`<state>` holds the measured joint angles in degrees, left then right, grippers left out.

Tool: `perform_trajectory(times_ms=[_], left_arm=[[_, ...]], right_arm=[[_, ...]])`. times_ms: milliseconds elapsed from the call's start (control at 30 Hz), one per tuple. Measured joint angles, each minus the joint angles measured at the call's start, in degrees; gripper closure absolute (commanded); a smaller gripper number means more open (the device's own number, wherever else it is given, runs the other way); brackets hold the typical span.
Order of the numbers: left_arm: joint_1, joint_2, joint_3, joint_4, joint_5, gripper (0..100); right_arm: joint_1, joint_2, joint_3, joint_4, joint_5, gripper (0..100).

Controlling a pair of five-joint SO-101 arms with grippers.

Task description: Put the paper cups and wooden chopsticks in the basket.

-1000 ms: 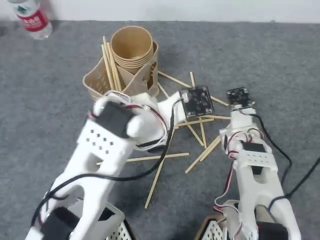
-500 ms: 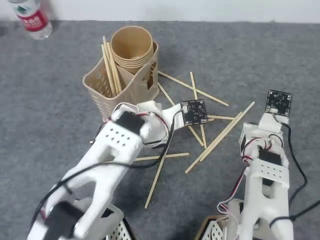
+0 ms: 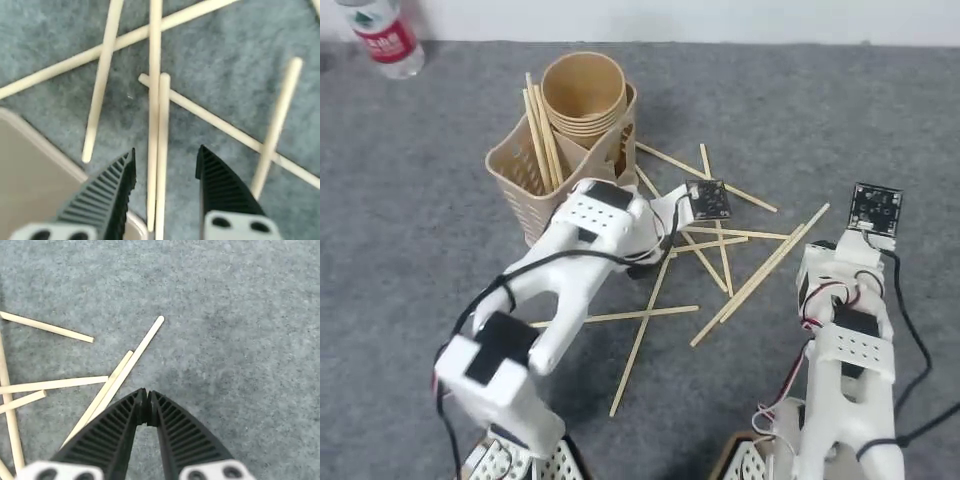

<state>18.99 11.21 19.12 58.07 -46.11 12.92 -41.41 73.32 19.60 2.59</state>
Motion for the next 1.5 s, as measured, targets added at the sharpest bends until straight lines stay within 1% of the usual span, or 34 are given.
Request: perform_trajectory(times_ms=[100,233,267,867,900,1033,1067,1167,1333,1400,1500], left_arm=[[0.00,3.08,-1.76,0.00,0.00,82],[0.53,6.15,-3.08,0.00,0.00,94],[0.79,6.51,-3.25,0.00,0.09,95],[1.49,7.82,-4.48,0.26,0.00,94],[1.49,7.82,-4.48,0.26,0.00,93],[1.49,8.00,-4.48,0.26,0.00,82],[1.49,8.00,-4.48,0.26,0.00,82],[1.49,8.00,-4.48,0.26,0.00,85],[1.49,8.97,-4.75,0.26,0.00,99],[1.49,10.02,-5.71,0.53,0.18,99],[1.58,12.40,-8.79,3.34,-0.18,99]], right_arm=[[0.00,0.00,0.00,0.00,0.00,99.1],[0.00,0.00,0.00,0.00,0.00,99.1],[0.00,0.00,0.00,0.00,0.00,99.1],[0.00,0.00,0.00,0.00,0.00,99.1],[0.00,0.00,0.00,0.00,0.00,99.1],[0.00,0.00,0.00,0.00,0.00,99.1],[0.00,0.00,0.00,0.00,0.00,99.1],[0.00,0.00,0.00,0.00,0.00,99.1],[0.00,0.00,0.00,0.00,0.00,99.1],[0.00,0.00,0.00,0.00,0.00,99.1],[0.00,0.00,0.00,0.00,0.00,99.1]])
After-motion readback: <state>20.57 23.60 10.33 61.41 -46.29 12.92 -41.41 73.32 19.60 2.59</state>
